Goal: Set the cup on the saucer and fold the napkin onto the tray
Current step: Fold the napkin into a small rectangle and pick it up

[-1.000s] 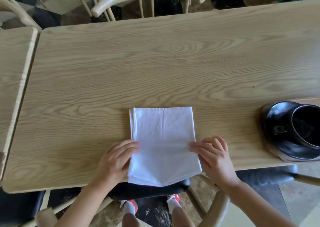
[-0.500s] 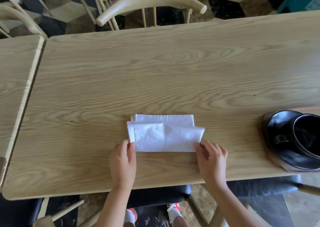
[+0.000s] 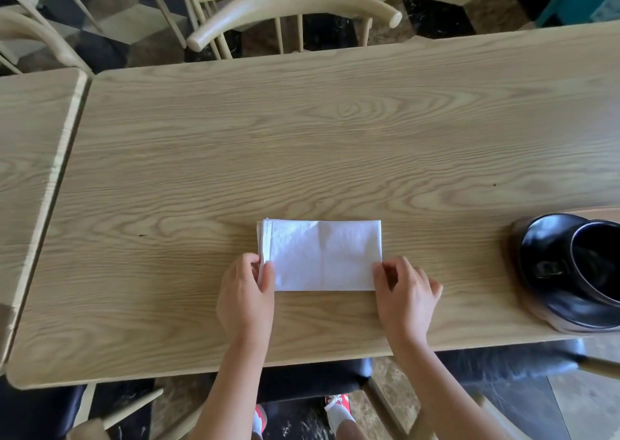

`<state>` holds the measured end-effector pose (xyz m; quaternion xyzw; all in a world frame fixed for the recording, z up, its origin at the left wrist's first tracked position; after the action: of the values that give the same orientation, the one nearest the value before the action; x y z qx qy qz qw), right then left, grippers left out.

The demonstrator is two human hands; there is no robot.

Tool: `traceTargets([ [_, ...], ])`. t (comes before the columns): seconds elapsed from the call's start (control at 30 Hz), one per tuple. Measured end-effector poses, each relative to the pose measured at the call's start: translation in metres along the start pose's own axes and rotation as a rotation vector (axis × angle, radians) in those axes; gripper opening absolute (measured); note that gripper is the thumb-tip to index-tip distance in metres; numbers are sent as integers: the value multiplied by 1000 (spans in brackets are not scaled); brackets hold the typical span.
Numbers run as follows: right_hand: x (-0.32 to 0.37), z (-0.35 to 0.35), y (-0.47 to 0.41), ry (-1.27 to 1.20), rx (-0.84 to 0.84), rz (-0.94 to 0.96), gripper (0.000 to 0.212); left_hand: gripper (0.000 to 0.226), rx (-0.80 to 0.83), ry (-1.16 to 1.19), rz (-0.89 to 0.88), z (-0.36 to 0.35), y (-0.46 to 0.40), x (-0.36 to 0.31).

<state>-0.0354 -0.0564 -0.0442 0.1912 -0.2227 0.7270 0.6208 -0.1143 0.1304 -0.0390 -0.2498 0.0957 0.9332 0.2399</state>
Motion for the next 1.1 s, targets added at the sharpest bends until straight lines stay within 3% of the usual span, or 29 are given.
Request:
traceTargets([
  [0.07,1,0,0,-23,-40,6,10,21,-28,33,-21,3,-1,-2],
  [0.13,4,2,0,-13,-105,77,24,26,-107,78,-115,8,0,-3],
  [0.2,10,3,0,44,-117,263,39,29,-147,91,-258,10,4,-8],
  [0.3,20,-4,-7,172,72,557,52,38,-18,-38,-553,-4,12,-26],
  [0.4,28,-14,-21,277,291,737,53,52,110,-328,-612,-23,12,-36],
  [0.53,18,-24,-35,305,499,781,57,57,195,-489,-526,-35,2,-26],
  [0.73,10,-25,-42,380,496,774,61,62,170,-506,-464,-34,-4,-24],
  [0.93,-4,-13,-49,435,534,823,65,71,168,-485,-541,-24,-18,-7],
  [1.1,-3,-7,-24,438,516,694,67,71,224,-521,-677,-21,-31,-6],
])
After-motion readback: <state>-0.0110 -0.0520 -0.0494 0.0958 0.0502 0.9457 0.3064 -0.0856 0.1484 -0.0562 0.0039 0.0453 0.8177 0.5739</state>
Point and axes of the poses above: each hand's wrist, its own y-axis away from the middle knuckle, its own z-axis out of the back of the hand, x = y × z, the point moved 1 cm from there along -y, towards the middle knuckle, and after that the axes turned 10 degrees about z, right-handed, at the moved point
